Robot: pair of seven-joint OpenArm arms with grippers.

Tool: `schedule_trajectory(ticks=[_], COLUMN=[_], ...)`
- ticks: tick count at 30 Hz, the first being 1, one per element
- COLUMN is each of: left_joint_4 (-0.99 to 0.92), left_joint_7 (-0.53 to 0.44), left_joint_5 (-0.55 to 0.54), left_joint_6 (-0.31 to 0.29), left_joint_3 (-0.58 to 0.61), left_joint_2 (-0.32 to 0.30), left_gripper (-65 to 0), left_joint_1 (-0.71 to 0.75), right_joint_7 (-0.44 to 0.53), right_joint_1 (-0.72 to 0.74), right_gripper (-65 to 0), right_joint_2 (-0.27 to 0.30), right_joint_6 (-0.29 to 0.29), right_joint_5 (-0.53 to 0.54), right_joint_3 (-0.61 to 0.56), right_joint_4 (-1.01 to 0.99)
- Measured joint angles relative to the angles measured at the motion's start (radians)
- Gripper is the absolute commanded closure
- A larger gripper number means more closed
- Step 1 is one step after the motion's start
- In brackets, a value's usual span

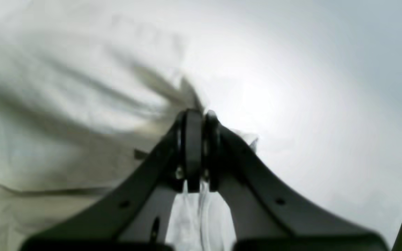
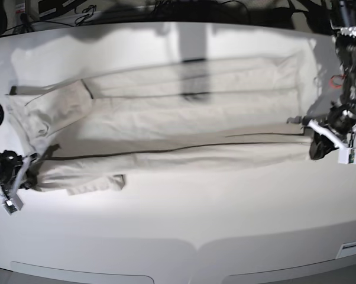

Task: Fold the T-shirt properly
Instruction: 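Fold the shirt lengthwise with both grippers, bringing the side over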

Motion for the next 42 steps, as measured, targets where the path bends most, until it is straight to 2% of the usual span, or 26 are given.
schedule_trajectory(ticks=[5,7,10,14,17,21,28,33,42], left_joint_4=[0.029,0.028,0.029,0.035,0.035,0.037,0.039,0.047,0.181], left_joint_7=[-0.004,0.0,0.0,0.003,0.026,0.024,0.039,0.053,0.049], left_joint_5=[-0.017,-0.016,-0.017,-0.024,-0.039,-0.039,-0.043,-0.046,-0.047], left_joint_6=[-0.001,-0.002,-0.002,-0.002,-0.002,-0.002,-0.001,0.001,-0.003], left_joint_3=[-0.033,-0.032,-0.032,-0.032,-0.032,-0.032,-0.032,-0.032,-0.071], left_joint_2=[-0.001,0.0,-0.001,-0.001,-0.001,0.0,-0.001,-0.001,-0.002], left_gripper=[0.0,0.0,0.0,0.0,0.0,0.0,0.0,0.0,0.0], left_joint_1=[0.048,0.067,0.08,0.099,0.102,0.129,0.164,0.211,0.298], right_joint_7=[-0.009,-0.011,-0.011,-0.012,-0.009,0.032,0.038,0.042,0.037], right_joint_1=[-0.043,-0.063,-0.084,-0.119,-0.163,-0.212,-0.262,-0.31,-0.326], right_gripper=[0.0,0.0,0.0,0.0,0.0,0.0,0.0,0.0,0.0], right_joint_2=[0.043,0.053,0.054,0.054,0.054,0.054,0.042,0.04,0.04], right_joint_6=[-0.021,-0.051,-0.112,-0.122,-0.13,-0.196,-0.208,-0.252,-0.272], right_joint_5=[0.003,0.003,0.0,-0.007,-0.053,-0.052,-0.056,-0.097,-0.109], right_joint_3=[0.0,0.0,0.0,0.0,0.0,0.0,0.0,0.0,0.0], right_joint_4=[0.07,0.097,0.113,0.127,0.135,0.138,0.139,0.14,0.14])
